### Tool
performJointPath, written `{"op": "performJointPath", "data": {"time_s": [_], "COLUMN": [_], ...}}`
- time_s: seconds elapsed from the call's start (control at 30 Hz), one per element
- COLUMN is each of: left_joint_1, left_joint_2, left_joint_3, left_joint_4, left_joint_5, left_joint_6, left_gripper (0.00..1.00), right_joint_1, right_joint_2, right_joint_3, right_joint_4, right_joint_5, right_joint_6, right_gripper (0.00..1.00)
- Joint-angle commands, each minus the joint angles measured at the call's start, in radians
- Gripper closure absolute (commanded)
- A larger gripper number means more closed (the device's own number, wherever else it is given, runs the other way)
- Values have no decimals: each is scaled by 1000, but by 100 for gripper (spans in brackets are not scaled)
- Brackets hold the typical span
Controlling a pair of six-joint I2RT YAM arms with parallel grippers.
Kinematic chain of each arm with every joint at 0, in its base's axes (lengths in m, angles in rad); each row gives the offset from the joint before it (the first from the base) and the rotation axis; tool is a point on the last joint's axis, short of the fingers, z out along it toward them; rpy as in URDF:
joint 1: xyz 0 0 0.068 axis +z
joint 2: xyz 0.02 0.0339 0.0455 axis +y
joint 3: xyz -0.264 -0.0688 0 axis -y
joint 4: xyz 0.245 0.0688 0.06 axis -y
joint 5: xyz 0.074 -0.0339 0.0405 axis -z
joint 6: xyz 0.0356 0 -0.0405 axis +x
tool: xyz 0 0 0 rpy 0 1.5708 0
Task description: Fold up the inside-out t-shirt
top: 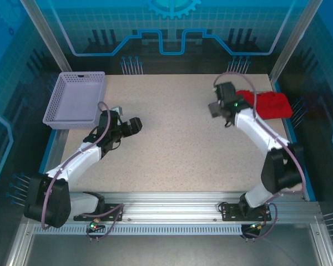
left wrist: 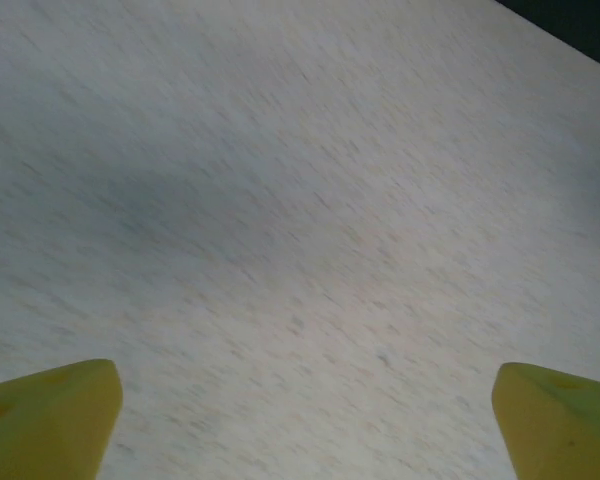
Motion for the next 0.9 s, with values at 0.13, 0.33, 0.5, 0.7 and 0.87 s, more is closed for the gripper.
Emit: {"op": "performJointPath", "data": {"time_s": [0.13,0.33,0.5,0.7,0.87], "left_joint_1": [17,32,44,127,174], "left_joint_2": [-56,88,210,281,333], "left_joint_3": [-110,-249,-330,-381,-346], "left_joint_4": [165,576,904,1047,1020], "left_joint_5": [-472,-425,-359,-213,-113], "left_joint_6": [208,445,549,494,477], "left_gripper": [1,1,1,1,1], "right_joint_1": [-2,-49,-123,-227,-237], "right_joint_2": [-104,-45,-51,-9,-19], "right_joint_3": [-437,-586,-662,-770,-751], "right_joint_4": [534,860,1008,1233,1174], "right_joint_5": [-65,-108,-222,-362,-392], "right_joint_6": [45,-42,-38,40,45], "right_gripper": [0,0,0,0,0]}}
